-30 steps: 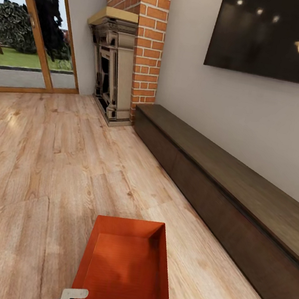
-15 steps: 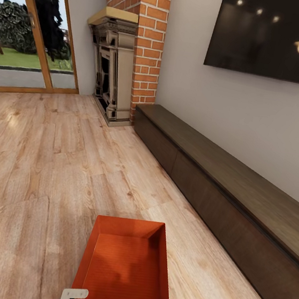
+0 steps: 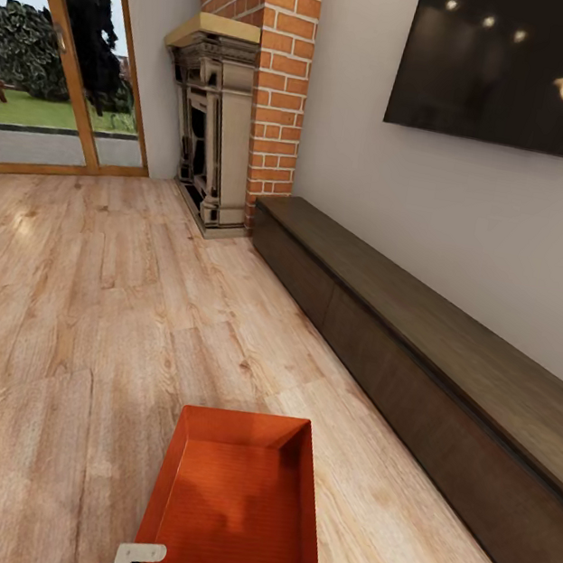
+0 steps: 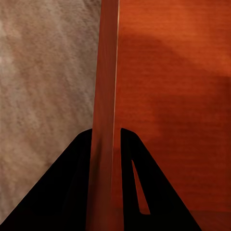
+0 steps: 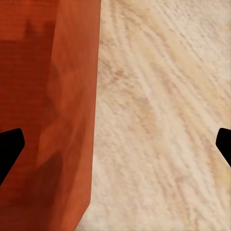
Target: Move the two storage containers from the living room to the garage. In the garage, place one container on the floor and stack the other container on top of it (either order is fine).
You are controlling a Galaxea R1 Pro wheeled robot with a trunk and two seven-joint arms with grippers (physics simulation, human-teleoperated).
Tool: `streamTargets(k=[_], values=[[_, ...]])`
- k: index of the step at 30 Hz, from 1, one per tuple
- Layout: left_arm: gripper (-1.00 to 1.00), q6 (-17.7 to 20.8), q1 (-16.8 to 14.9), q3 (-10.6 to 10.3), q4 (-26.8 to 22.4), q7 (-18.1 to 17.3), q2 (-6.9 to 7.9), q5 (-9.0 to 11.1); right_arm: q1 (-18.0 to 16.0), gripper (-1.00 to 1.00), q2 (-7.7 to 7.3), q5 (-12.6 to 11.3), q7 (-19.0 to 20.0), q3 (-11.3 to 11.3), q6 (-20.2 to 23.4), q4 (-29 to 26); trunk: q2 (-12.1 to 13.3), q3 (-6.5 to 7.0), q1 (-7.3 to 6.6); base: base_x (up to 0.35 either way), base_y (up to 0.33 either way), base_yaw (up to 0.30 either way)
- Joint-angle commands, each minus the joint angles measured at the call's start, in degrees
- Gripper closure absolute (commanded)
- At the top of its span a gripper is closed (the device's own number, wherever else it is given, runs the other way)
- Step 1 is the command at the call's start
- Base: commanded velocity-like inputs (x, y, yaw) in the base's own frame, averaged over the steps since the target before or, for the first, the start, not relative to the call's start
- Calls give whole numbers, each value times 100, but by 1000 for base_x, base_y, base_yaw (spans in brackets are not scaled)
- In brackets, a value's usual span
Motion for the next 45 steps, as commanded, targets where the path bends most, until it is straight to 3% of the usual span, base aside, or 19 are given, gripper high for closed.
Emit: streamTargets(k=[1,38,39,45], values=[[100,-18,-4,-26,4,62,3,47,-4,-100,0,19,-57,44,-9,3,-2,-4,-1,0,0,0],[100,-18,-4,-34,-4,54,3,47,-4,-100,23,16,-64,41,22,-53,-2,-4,-1,0,0,0],[100,-18,-4,-34,-4,54,3,47,-4,100,28,14,-64,39,27,-57,-2,-4,-1,0,0,0],[100,-18,-4,-35,-5,54,11,47,-11,100,105,11,-72,37,38,-64,-2,-4,-1,0,0,0]])
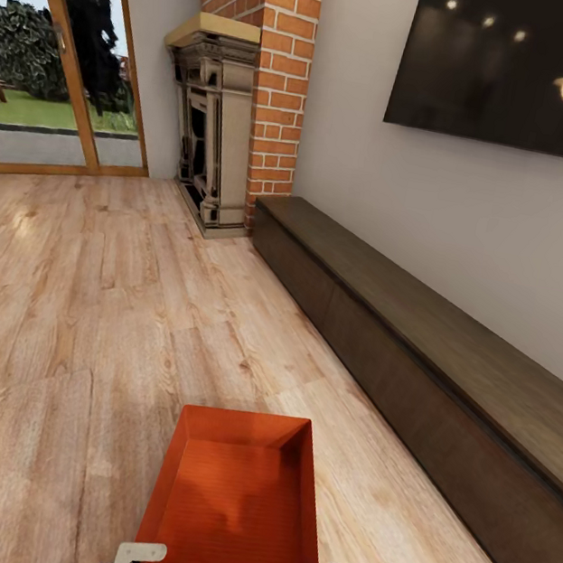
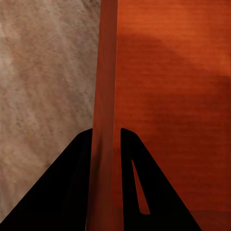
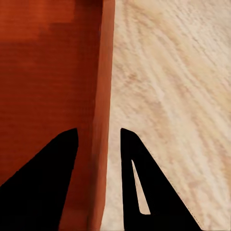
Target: Move the two storage containers from the living room to the garage. In the garage, place one container on the floor and stack the other container on top of it (either order is fine).
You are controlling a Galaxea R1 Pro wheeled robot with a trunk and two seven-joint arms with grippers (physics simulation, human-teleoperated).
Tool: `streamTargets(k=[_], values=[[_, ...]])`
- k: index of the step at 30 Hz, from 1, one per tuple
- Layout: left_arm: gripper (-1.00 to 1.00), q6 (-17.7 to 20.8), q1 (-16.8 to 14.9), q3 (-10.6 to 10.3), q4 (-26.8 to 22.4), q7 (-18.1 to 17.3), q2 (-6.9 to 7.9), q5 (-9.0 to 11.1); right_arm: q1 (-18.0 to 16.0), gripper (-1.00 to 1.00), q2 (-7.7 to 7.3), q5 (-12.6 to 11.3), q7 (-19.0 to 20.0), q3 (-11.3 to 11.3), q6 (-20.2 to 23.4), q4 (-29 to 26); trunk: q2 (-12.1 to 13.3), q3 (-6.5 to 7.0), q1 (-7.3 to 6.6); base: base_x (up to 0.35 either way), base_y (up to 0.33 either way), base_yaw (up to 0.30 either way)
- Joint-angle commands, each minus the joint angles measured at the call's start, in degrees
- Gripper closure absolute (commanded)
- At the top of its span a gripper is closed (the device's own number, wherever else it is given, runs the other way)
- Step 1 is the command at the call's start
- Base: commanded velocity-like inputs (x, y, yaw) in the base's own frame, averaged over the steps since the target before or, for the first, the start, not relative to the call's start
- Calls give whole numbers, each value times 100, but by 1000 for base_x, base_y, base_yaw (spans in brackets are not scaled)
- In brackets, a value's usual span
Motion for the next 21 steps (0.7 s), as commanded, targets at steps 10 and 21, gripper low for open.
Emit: streamTargets(k=[10,21], values=[[100,-31,-1,-56,10,74,8,93,-10,100,16,-10,-76,-29,-24,-6,-2,-4,-1,0,0,0],[100,-30,-1,-60,2,53,9,102,-1,100,20,-10,-68,-30,-29,-66,-2,-4,-1,0,0,0]])
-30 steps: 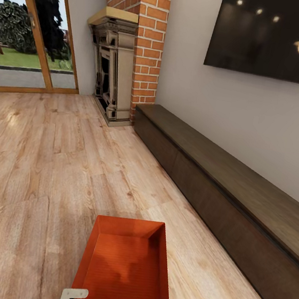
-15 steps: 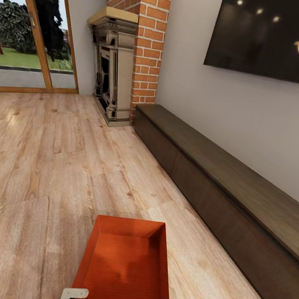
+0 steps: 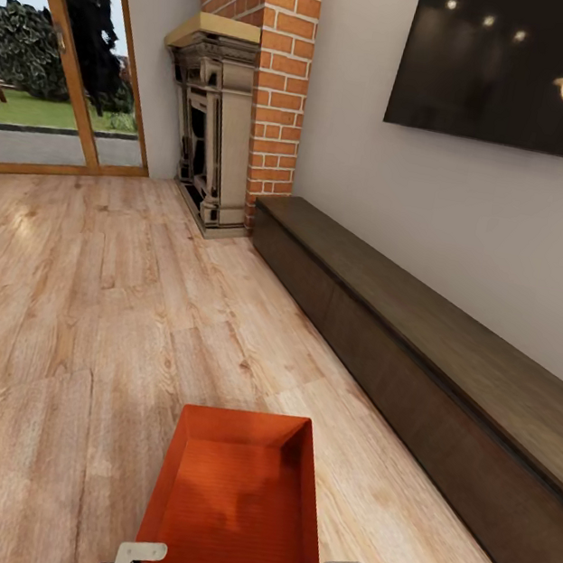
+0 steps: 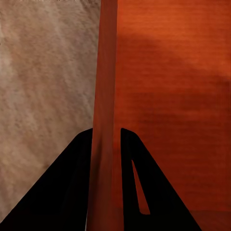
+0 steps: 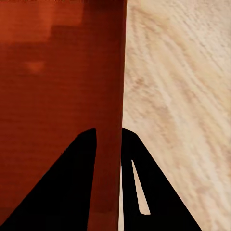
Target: Move the two storage containers from the living room to the garage. In the garage, place one container on the floor and stack the other container on top of it (either order is fine).
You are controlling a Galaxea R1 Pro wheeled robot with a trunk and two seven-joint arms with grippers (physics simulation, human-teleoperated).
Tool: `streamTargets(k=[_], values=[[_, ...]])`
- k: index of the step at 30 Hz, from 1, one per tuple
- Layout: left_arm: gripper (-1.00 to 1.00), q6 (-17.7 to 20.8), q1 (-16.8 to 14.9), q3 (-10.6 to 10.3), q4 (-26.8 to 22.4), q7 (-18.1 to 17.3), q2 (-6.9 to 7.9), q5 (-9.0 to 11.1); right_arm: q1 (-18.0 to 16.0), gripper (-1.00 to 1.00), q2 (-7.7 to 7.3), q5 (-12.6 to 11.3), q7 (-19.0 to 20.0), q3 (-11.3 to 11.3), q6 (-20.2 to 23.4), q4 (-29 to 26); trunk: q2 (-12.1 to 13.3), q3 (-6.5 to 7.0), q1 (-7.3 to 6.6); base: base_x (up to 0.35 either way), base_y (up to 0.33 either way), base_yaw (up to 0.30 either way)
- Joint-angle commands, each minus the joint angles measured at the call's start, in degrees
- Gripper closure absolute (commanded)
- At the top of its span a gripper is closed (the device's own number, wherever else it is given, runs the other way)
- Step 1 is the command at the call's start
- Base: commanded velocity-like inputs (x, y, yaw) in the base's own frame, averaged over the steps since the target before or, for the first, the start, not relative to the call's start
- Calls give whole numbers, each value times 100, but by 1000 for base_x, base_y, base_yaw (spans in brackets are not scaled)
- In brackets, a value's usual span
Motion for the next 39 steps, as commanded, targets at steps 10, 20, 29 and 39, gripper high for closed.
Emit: streamTargets(k=[10,20,29,39], values=[[100,-28,0,-87,12,67,10,90,-9,100,-27,-36,-93,-59,-32,-18,-2,-4,-1,0,0,0],[100,-28,0,-88,12,69,10,90,-1,100,-21,-36,-85,-72,-11,-127,-2,-4,-1,0,0,0],[100,-28,0,-88,4,69,10,89,0,100,-19,-36,-85,-77,-7,-151,-2,-4,-1,0,0,0],[100,-28,0,-88,4,69,10,90,0,100,-19,-36,-85,-77,-6,-193,-2,-4,-1,0,0,0]])
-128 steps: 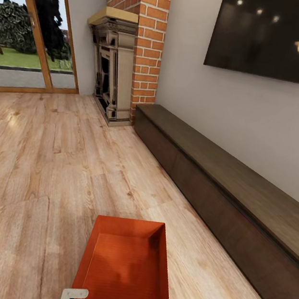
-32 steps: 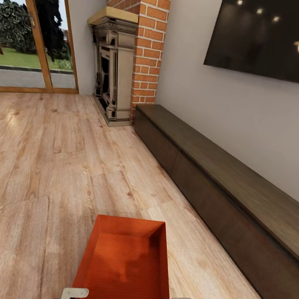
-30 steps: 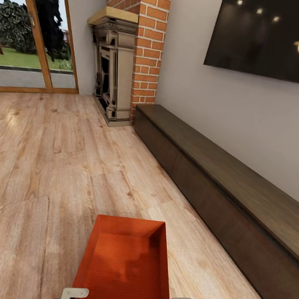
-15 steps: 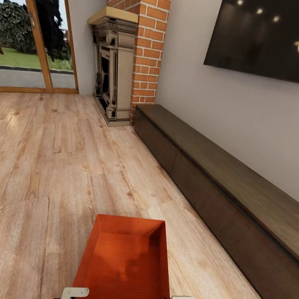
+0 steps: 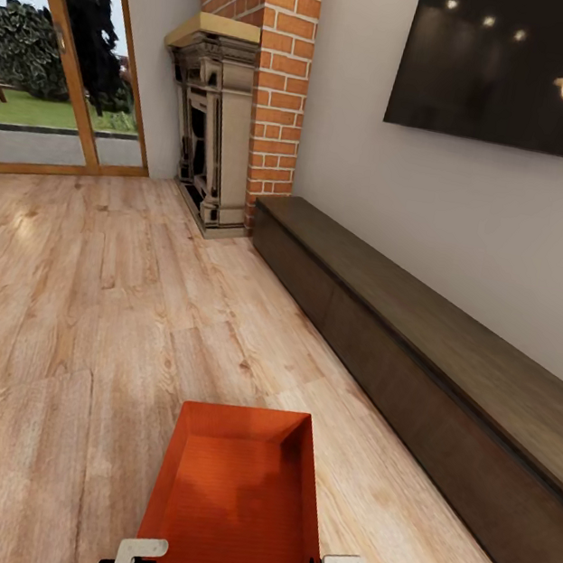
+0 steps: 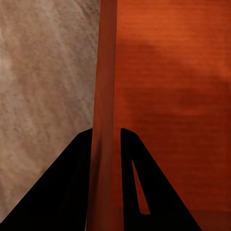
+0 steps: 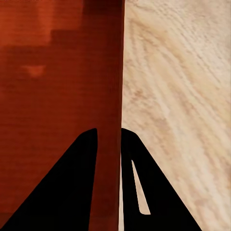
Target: Move the two storage containers from the living room to the garage. In the garage, place one container on the floor and stack the other container on top of it (either order is fine).
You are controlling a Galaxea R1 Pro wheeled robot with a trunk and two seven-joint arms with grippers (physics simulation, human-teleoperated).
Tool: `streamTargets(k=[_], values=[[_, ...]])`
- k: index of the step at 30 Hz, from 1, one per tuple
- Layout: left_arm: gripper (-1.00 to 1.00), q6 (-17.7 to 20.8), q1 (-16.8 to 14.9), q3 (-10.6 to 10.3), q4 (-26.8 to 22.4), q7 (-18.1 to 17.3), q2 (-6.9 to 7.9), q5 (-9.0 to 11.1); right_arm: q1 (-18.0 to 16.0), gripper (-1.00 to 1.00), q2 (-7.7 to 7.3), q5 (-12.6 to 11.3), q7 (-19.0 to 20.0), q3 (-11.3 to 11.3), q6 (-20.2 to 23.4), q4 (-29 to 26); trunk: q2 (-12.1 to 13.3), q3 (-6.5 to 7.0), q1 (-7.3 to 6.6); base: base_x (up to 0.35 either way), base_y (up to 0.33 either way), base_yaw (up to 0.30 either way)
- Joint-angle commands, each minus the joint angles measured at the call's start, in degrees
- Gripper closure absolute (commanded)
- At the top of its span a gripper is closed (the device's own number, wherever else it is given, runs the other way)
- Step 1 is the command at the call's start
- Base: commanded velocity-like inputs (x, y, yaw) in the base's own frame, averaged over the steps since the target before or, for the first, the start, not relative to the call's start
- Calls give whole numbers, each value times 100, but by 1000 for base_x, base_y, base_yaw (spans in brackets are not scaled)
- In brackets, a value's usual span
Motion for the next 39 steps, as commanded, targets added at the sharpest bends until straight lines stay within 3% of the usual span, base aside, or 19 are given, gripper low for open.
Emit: streamTargets(k=[1,39], values=[[100,-25,0,-129,86,73,22,80,-11,100,-7,-37,-88,-77,-26,-6,-2,-4,-1,0,0,0],[100,-25,0,-111,-37,73,29,79,-11,100,-7,-37,-86,-77,-26,-7,-2,-4,-1,0,0,0]])
